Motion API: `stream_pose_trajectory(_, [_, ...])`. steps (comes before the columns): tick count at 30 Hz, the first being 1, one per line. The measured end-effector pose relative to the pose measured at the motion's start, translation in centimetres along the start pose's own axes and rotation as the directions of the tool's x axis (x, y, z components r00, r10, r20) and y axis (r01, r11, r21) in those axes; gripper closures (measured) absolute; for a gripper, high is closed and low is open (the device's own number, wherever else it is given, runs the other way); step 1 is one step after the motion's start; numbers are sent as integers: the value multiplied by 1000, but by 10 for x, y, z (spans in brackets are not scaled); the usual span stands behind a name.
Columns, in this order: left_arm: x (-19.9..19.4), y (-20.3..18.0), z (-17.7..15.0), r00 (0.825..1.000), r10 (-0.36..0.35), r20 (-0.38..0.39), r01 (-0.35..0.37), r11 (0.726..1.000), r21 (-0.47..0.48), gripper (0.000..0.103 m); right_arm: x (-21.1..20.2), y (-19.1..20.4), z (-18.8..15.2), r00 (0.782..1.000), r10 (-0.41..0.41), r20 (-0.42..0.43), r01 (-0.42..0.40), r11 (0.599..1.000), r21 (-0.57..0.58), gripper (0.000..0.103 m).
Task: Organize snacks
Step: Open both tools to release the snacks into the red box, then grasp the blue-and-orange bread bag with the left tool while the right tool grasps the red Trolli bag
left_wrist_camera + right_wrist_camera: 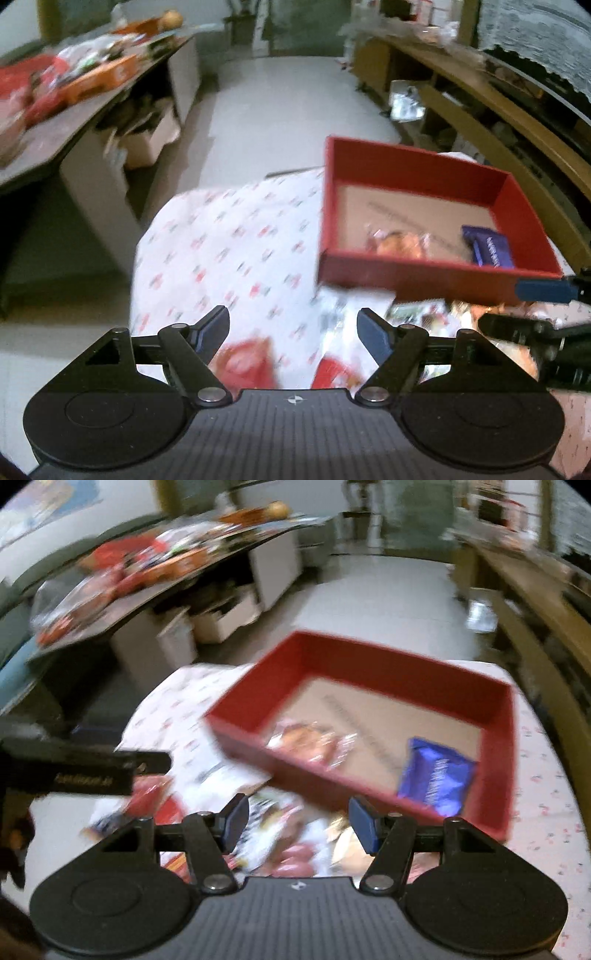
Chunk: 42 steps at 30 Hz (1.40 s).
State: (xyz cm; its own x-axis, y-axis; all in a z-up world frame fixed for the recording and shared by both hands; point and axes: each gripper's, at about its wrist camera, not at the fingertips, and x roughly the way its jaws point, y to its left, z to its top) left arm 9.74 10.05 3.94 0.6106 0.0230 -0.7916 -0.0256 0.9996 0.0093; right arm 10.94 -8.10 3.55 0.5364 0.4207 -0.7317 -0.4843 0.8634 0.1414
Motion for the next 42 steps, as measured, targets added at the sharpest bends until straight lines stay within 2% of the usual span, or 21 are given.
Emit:
stream_pose_trajectory(6, [-3,27,-17,999,19,-31,-20,999,-48,22,24,43,-11,995,55,-77,-69,979,-190,30])
stream_pose_trajectory(14, [2,39,-24,998,-11,-64,6,997,-79,22,47,62,-18,974,135,-183,-186,936,-298,27])
stream_pose_trajectory(20, [4,37,-28,997,-20,-74,15,998,-61,21,60,71,-21,966,139,-219,-208,919,-336,27])
stream_pose_trajectory(24, [8,43,-32,996,-9,-94,2,997,-73,21,63,81,-24,963,131,-235,-219,890,-400,27])
stream_pose_trajectory(29, [7,49,-34,994,-13,-104,3,996,-91,21,58,83,-20,967,135,-218,-222,865,-449,23])
stream_pose_trajectory(34, [5,51,-34,994,-29,-106,19,995,-99,21,64,91,-14,960,124,-250,-243,813,-529,20])
stream_pose_trajectory(42, [4,57,-35,993,-39,-110,27,993,-115,21,64,95,-25,922,207,-328,-344,828,-442,19])
